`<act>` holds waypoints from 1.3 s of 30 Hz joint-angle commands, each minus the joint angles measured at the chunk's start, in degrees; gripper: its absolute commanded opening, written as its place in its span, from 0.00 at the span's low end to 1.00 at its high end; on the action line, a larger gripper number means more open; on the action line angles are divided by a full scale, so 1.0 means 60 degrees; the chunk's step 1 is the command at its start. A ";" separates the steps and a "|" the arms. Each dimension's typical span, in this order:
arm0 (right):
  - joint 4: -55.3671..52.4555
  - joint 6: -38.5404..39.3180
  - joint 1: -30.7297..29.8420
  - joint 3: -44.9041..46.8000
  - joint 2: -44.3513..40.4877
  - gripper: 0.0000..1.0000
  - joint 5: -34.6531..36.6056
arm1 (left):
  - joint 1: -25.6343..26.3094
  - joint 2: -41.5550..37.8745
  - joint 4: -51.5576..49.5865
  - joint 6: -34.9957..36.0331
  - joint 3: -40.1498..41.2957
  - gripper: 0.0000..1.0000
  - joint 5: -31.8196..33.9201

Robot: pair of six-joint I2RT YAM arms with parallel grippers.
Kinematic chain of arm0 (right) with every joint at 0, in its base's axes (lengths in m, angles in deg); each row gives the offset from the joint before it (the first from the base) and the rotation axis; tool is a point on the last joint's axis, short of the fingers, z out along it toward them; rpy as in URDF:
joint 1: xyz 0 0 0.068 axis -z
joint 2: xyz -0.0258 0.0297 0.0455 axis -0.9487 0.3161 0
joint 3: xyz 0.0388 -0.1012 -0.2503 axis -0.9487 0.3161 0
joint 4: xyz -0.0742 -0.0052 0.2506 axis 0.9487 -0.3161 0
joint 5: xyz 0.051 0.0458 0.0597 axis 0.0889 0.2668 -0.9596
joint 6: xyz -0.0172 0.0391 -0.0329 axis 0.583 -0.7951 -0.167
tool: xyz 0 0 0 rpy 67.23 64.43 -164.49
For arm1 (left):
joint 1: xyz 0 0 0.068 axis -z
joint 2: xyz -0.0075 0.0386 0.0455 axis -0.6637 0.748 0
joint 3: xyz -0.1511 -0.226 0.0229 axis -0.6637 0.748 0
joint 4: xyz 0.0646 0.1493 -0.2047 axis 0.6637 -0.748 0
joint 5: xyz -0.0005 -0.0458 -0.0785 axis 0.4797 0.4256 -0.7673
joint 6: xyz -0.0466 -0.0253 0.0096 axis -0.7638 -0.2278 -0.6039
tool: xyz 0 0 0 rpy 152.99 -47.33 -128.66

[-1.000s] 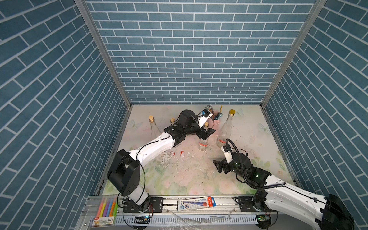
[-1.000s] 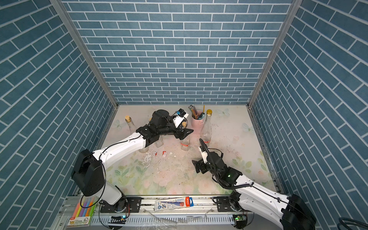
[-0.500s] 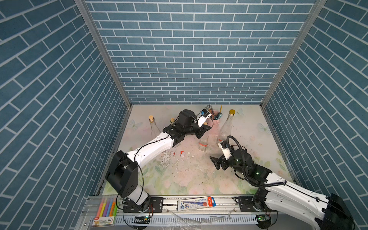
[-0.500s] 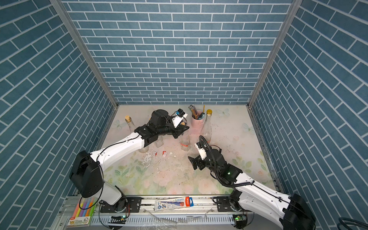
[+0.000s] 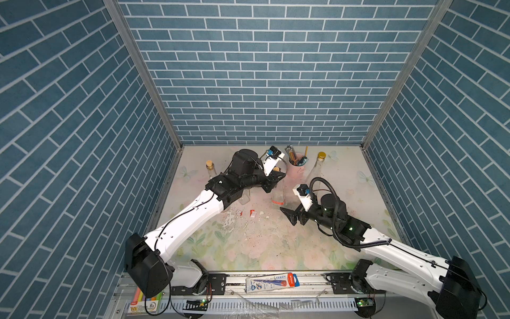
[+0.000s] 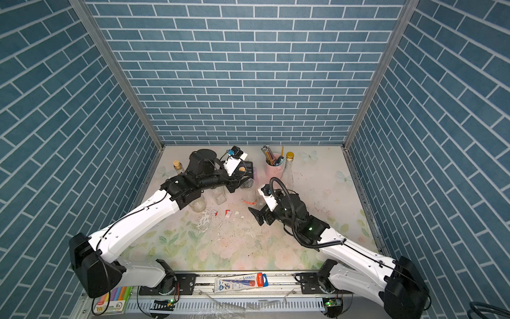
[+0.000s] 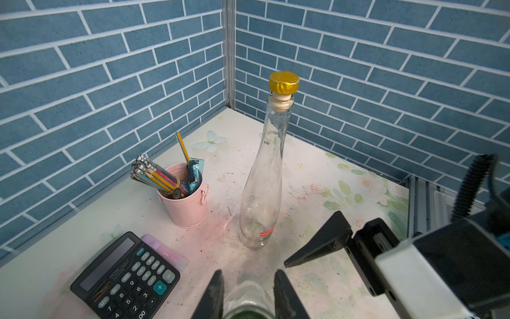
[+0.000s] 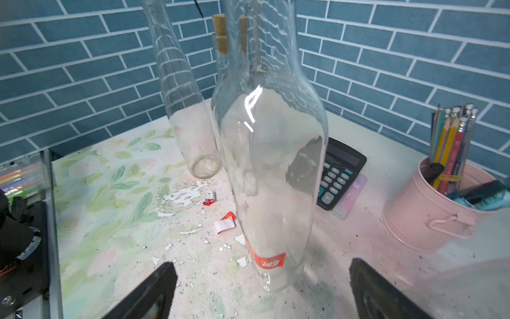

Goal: Remove the label from the bottle
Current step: Pick up the bottle from the center of the board.

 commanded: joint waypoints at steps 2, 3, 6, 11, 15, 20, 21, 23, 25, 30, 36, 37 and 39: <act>0.0582 0.0495 0.0079 -0.0535 0.0196 0.98 -0.0677 | -0.0004 -0.0372 -0.1110 -0.0252 -0.0812 0.00 0.0040; 0.0612 0.0492 0.0094 -0.0580 0.0234 0.98 -0.0735 | 0.0000 -0.0437 -0.1237 -0.0289 -0.0858 0.00 0.0005; 0.0867 0.0453 0.0122 -0.0705 0.0370 0.98 -0.1022 | -0.0002 -0.0745 -0.1383 -0.0364 -0.0874 0.00 -0.0350; 0.1004 0.0300 0.0123 -0.1113 0.0693 0.99 -0.1573 | -0.0004 -0.1208 -0.1444 -0.0482 -0.0729 0.00 -0.0589; 0.1270 0.0159 0.0124 -0.1278 0.0866 0.99 -0.1963 | -0.0004 -0.1361 -0.1400 -0.0598 -0.0665 0.00 -0.0809; 0.1469 0.0066 0.0123 -0.1477 0.1158 0.93 -0.2528 | 0.0000 -0.1433 -0.1392 -0.0638 -0.0691 0.00 -0.0887; 0.1451 0.0073 0.0123 -0.1505 0.1178 0.88 -0.2574 | -0.0002 -0.1446 -0.1424 -0.0609 -0.0710 0.00 -0.0854; 0.1353 0.0083 0.0123 -0.1559 0.1207 0.69 -0.2680 | -0.0004 -0.1479 -0.1484 -0.0550 -0.0705 0.00 -0.0758; 0.1312 0.0087 0.0127 -0.1564 0.1187 0.53 -0.2738 | -0.0003 -0.1460 -0.1531 -0.0501 -0.0727 0.00 -0.0747; 0.0911 0.0157 0.0119 -0.1796 0.1207 0.24 -0.3013 | -0.0004 -0.1453 -0.1561 -0.0458 -0.0768 0.00 -0.0923; 0.0900 0.0086 0.0178 -0.2004 0.1203 0.05 -0.3321 | -0.0004 -0.1780 -0.1445 -0.0344 -0.0599 0.35 -0.1579; 0.0910 0.0075 0.0202 -0.2022 0.1170 0.05 -0.3385 | -0.0004 -0.1855 -0.1420 -0.0331 -0.0535 0.46 -0.1641; 0.0925 0.0031 0.0247 -0.2065 0.1094 0.05 -0.3531 | -0.0004 -0.2005 -0.1471 -0.0200 -0.0460 0.69 -0.1890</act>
